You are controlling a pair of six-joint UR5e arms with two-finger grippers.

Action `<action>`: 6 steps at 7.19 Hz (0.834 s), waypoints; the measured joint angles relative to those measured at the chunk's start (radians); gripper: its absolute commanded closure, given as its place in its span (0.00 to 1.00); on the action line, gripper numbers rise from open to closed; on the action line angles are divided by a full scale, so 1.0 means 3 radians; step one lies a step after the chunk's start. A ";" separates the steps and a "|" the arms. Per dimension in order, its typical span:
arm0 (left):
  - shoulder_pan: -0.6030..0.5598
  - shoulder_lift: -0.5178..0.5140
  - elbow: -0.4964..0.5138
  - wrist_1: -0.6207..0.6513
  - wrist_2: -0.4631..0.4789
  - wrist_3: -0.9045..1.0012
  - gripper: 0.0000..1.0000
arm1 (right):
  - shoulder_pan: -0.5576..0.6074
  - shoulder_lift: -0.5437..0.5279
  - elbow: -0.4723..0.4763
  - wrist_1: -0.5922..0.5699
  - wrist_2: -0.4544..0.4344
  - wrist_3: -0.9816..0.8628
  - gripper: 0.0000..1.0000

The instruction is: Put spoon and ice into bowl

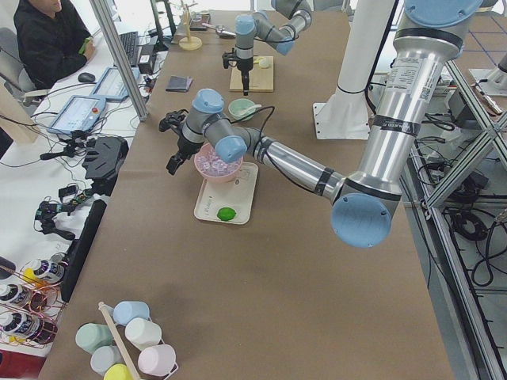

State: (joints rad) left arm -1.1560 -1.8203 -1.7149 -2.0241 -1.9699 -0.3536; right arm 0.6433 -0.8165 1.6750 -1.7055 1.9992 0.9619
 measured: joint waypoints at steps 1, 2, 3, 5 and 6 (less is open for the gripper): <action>-0.0046 0.0044 0.0050 -0.0057 -0.0049 0.0015 0.01 | 0.0224 -0.0240 0.0178 -0.0094 0.0120 -0.0430 0.00; -0.0148 0.0120 0.0068 -0.0079 -0.0187 0.0021 0.01 | 0.0480 -0.0511 0.0277 -0.0122 0.0189 -0.1015 0.00; -0.0277 0.0214 0.0064 -0.0089 -0.0337 0.0020 0.01 | 0.0725 -0.0766 0.0327 -0.0096 0.0217 -0.1634 0.00; -0.0461 0.0437 0.0045 -0.0097 -0.0474 0.0022 0.01 | 0.1047 -0.1224 0.0389 0.0096 0.0187 -0.2269 0.00; -0.0572 0.0586 0.0040 -0.0096 -0.0613 0.0021 0.01 | 0.1112 -0.1370 0.0360 0.0172 0.0107 -0.2331 0.00</action>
State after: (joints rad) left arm -1.3276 -1.6445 -1.7030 -2.0528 -2.1537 -0.3473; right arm 0.9771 -1.2274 1.7829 -1.6539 2.0312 0.2626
